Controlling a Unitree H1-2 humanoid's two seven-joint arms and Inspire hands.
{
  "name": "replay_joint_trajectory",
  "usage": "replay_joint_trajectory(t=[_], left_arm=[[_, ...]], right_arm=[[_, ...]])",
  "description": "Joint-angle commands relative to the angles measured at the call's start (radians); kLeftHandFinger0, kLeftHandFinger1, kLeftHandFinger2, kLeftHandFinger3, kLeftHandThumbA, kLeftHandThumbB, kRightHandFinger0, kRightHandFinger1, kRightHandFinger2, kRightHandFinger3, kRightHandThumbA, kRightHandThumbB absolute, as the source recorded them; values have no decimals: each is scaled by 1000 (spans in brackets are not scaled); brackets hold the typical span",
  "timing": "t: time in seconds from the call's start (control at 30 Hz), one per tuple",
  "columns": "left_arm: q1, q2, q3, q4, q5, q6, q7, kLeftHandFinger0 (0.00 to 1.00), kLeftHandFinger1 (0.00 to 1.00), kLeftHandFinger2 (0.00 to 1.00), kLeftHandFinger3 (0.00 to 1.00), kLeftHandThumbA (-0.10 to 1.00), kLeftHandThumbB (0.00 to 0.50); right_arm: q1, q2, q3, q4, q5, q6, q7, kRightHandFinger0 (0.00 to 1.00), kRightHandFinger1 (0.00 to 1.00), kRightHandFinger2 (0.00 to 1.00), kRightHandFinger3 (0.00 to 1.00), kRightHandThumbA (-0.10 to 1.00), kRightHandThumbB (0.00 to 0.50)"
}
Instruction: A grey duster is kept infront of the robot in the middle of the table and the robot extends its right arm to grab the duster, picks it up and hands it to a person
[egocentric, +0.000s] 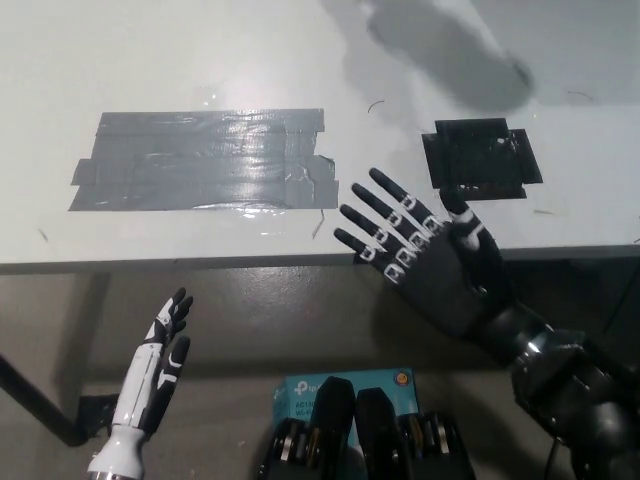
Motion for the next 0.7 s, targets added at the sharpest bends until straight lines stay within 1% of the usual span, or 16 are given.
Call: replay_joint_trajectory(t=[0.0,0.03,0.1,0.13,0.2,0.3,0.33,0.37,0.43,0.47,0.53,0.57,0.67], left_arm=[[-12,11,8,-23,4,-29,29,1000,1000,1000,1000,1000,265],[-12,10,8,-23,1,-26,27,1000,1000,1000,1000,1000,266],[-10,10,7,-23,1,-26,27,1000,1000,1000,1000,1000,266],[-13,11,7,-19,5,-29,28,1000,1000,1000,1000,1000,266],[-12,10,7,-16,-4,-26,24,1000,1000,1000,1000,1000,267],[-13,10,6,-9,0,-32,29,1000,1000,1000,1000,1000,260],[-13,10,4,-3,4,-36,32,1000,1000,1000,1000,1000,260],[-10,9,4,-8,1,-32,29,1000,1000,1000,1000,1000,259],[-7,8,4,-12,-1,-29,25,1000,1000,1000,1000,1000,258],[-7,7,3,-10,-2,-31,24,1000,1000,1000,1000,1000,253],[-7,7,2,-8,-5,-34,21,1000,1000,1000,1000,1000,253],[-7,7,2,-6,-8,-34,20,1000,1000,1000,1000,1000,251],[-3,7,1,-7,-6,-36,22,999,1000,1000,1000,1000,251]], right_arm=[[41,-32,-7,-66,-198,-108,118,1000,1000,1000,1000,1000,492],[47,-34,-9,-69,-216,-115,118,1000,1000,1000,1000,1000,492],[75,-48,-12,-73,-289,-148,112,1000,1000,1000,1000,1000,458],[95,-58,-17,-57,-313,-169,129,1000,1000,1000,1000,1000,420],[119,-68,-21,-34,-340,-189,145,1000,1000,1000,1000,1000,404],[141,-71,-28,-21,-370,-204,146,1000,1000,1000,1000,1000,403],[166,-72,-36,-9,-399,-220,138,1000,1000,1000,1000,997,407],[181,-78,-36,-3,-441,-237,123,1000,1000,1000,1000,994,422],[200,-84,-36,4,-499,-261,104,1000,1000,1000,1000,973,427],[212,-85,-38,12,-526,-278,97,1000,1000,1000,1000,966,416],[227,-85,-40,24,-566,-301,87,1000,1000,1000,1000,965,413],[241,-83,-36,39,-640,-343,60,1000,1000,1000,1000,980,404],[252,-76,-35,49,-697,-371,38,1000,1000,1000,1000,988,393]])
